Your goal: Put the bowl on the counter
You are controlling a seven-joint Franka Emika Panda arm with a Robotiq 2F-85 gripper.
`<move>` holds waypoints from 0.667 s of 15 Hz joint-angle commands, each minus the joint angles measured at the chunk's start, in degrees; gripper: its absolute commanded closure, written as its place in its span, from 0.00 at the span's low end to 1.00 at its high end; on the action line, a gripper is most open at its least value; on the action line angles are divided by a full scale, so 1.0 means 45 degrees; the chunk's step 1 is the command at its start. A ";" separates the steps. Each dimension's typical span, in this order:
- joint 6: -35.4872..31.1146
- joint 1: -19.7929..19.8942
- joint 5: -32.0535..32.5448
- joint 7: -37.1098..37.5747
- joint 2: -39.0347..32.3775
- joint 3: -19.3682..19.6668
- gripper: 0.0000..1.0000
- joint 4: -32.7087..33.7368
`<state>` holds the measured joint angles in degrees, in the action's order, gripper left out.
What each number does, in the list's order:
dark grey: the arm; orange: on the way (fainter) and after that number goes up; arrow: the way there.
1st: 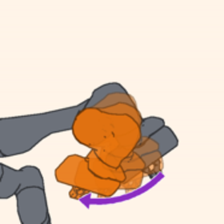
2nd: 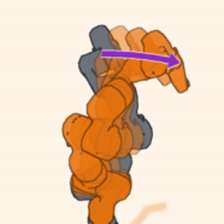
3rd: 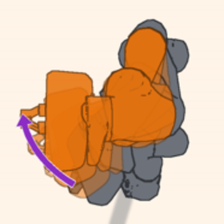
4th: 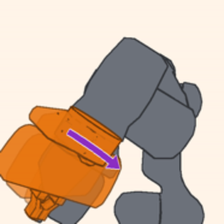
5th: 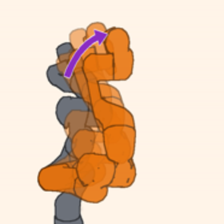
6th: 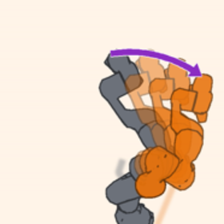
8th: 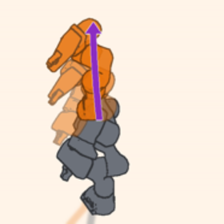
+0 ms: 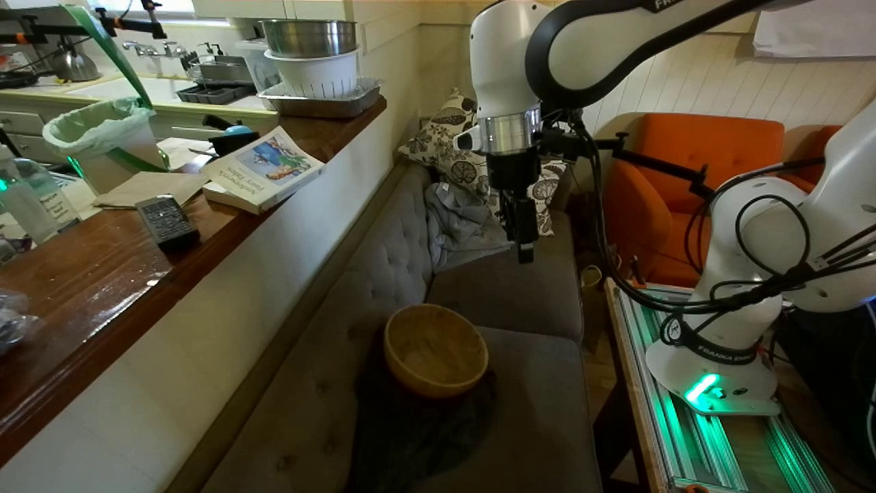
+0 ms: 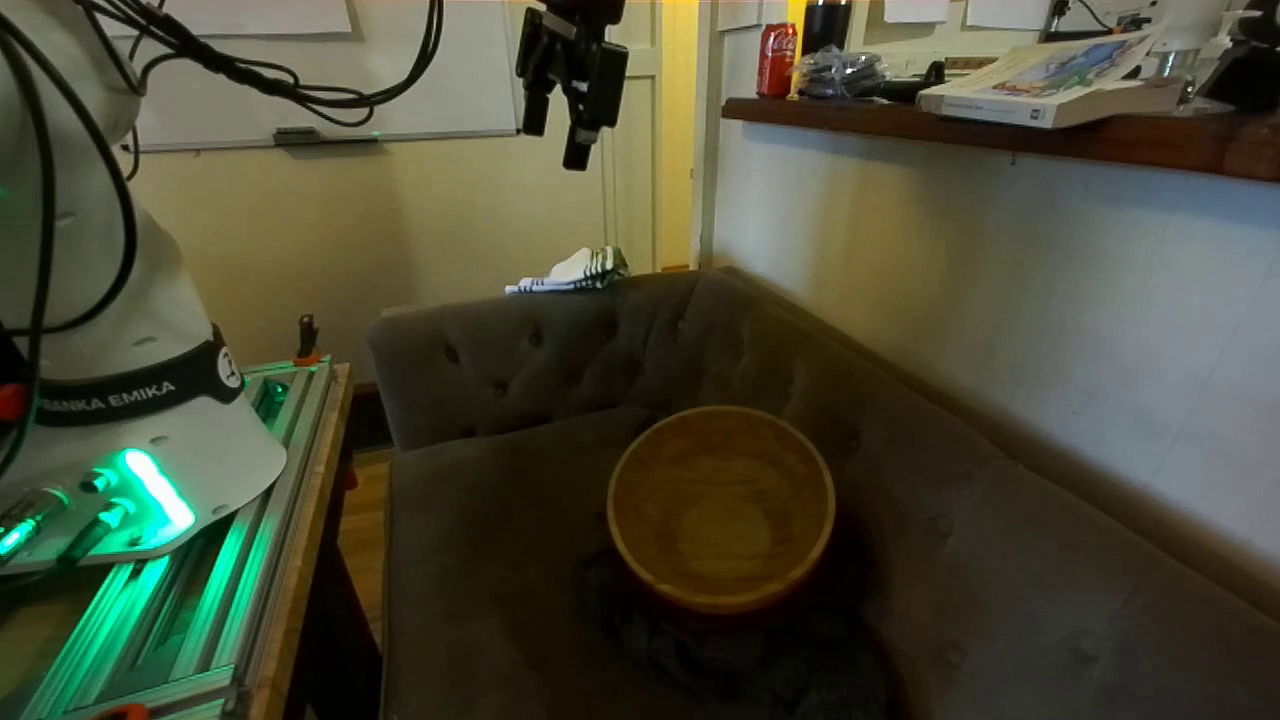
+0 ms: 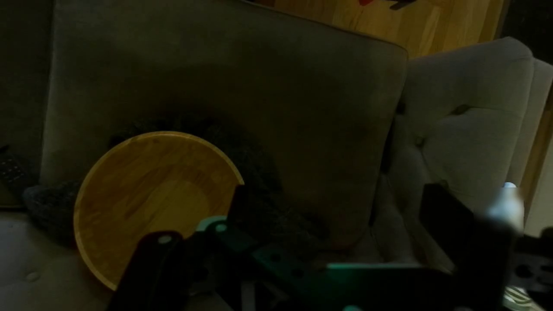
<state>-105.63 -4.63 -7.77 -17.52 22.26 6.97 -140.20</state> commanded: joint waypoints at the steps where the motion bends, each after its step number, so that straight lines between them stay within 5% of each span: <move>1: 0.0029 0.0247 -0.0080 -0.0070 -0.0015 -0.0230 0.00 0.0017; 7: 0.0028 0.0247 -0.0080 -0.0070 -0.0015 -0.0230 0.00 0.0017; 10: -0.1769 0.0145 -0.0566 -0.0113 0.0195 -0.0365 0.00 -0.0949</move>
<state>-107.56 -4.21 -7.77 -17.49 22.31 6.38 -140.56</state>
